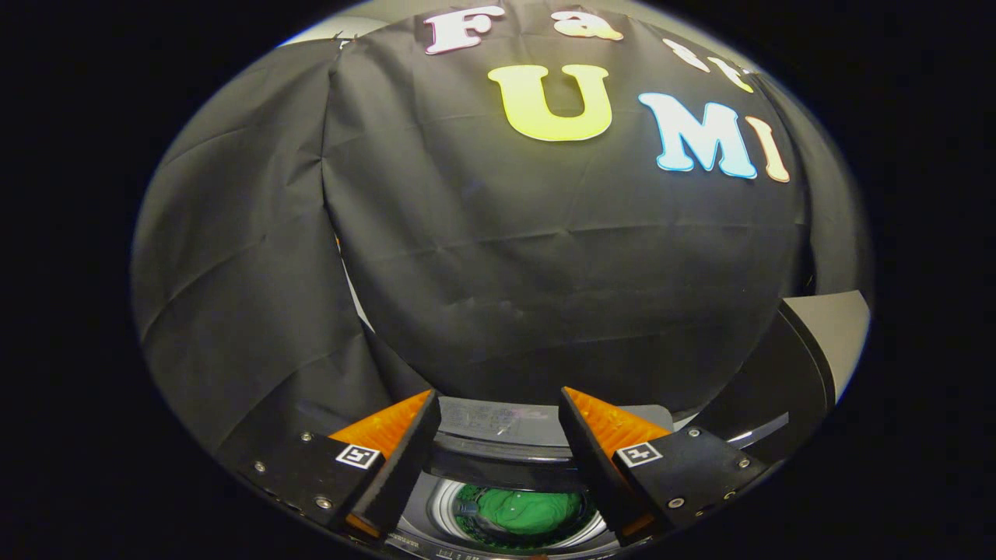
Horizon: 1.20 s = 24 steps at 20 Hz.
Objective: Put the clothes into the washing machine and then close the washing machine lid.
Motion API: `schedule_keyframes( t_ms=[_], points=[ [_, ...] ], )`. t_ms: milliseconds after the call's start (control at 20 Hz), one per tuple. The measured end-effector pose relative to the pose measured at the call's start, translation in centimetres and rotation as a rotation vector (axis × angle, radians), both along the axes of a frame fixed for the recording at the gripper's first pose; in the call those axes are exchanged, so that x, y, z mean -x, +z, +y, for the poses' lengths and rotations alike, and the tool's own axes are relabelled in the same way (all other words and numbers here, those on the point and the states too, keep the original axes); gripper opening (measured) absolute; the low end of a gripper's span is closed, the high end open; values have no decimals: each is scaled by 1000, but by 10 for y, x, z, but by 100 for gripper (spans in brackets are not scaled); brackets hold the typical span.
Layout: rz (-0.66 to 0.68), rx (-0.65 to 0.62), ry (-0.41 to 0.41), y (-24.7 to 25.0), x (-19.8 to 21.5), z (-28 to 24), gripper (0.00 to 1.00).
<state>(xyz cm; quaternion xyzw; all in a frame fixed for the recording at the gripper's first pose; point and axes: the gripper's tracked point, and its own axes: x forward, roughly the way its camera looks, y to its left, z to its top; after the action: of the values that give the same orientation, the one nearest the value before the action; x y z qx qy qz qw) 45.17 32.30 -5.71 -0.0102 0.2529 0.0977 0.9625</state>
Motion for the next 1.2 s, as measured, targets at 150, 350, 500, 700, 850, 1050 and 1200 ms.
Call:
schedule_keyframes(
  t_ms=[150, 350, 500, 700, 850, 1050, 1200],
  points=[
    [-7, -3, 20, -5, 15, 1, 94],
    [5, -21, 32, -16, 36, 0, 94],
    [21, -38, 34, -30, 57, -3, 94],
    [66, -59, 16, -61, 83, -19, 94],
    [98, -43, 20, -82, 100, -29, 95],
    [116, -19, 43, -94, 113, -34, 96],
    [97, -9, 78, -87, 122, -31, 96]
  ],
)
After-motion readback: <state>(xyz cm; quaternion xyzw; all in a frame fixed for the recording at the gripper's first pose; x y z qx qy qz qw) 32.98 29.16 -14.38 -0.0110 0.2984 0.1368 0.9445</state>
